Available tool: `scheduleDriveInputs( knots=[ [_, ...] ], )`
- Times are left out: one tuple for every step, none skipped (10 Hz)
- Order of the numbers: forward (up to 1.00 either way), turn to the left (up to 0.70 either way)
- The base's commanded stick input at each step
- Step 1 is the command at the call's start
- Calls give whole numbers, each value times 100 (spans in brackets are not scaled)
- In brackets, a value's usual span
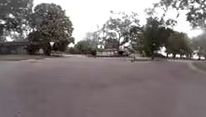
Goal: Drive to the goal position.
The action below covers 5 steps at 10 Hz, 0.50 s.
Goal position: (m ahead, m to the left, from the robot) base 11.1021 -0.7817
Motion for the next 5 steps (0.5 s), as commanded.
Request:
scheduleDriveInputs(
  knots=[
    [70, 0],
    [70, 0],
    [70, 0],
    [70, 0],
    [70, 0]
  ],
)
